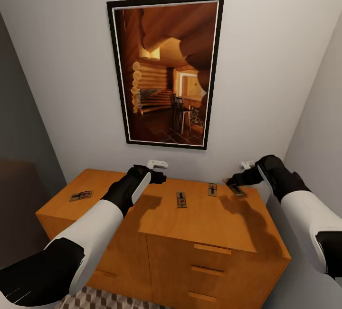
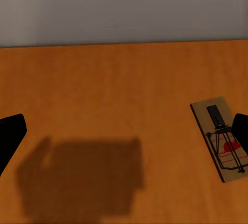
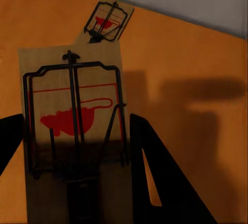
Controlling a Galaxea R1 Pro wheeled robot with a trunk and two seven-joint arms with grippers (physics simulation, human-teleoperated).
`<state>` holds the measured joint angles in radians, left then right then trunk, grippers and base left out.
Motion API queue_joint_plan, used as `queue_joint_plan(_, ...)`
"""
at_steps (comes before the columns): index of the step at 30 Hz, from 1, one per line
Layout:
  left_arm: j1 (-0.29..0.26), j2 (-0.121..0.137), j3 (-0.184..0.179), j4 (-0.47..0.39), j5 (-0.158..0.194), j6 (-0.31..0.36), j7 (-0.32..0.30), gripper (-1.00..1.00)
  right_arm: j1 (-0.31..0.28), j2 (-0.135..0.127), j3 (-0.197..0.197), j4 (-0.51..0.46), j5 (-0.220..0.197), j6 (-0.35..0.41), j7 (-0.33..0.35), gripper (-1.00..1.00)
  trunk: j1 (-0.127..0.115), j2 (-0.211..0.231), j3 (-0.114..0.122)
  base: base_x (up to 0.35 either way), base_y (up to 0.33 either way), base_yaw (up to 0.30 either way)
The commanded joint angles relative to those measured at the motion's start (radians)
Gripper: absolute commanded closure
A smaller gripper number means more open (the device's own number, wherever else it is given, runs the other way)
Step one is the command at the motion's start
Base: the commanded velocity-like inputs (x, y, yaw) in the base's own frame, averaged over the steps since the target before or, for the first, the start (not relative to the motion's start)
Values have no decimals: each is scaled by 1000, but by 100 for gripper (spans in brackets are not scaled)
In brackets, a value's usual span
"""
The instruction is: Take the four mousetraps from the cabinet in the bathroom and place them on the bathroom floor. Make sure all four end up on the same floor surface, and ensure that at least two of them are either under or directly next to the same bathroom sink.
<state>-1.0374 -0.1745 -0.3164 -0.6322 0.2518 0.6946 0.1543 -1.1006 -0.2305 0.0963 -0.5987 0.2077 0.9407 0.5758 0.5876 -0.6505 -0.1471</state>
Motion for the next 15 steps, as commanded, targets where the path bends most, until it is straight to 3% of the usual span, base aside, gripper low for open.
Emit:
queue_joint_plan(1,-1,0,-3,-1,10,3,9,-100,-1,-1,4,-15,7,19,9,100,0,-2,-2,0,0,0)
queue_joint_plan(15,-1,0,-3,-1,10,5,10,-100,-1,-2,9,-38,12,63,9,100,0,-2,-2,0,0,0)
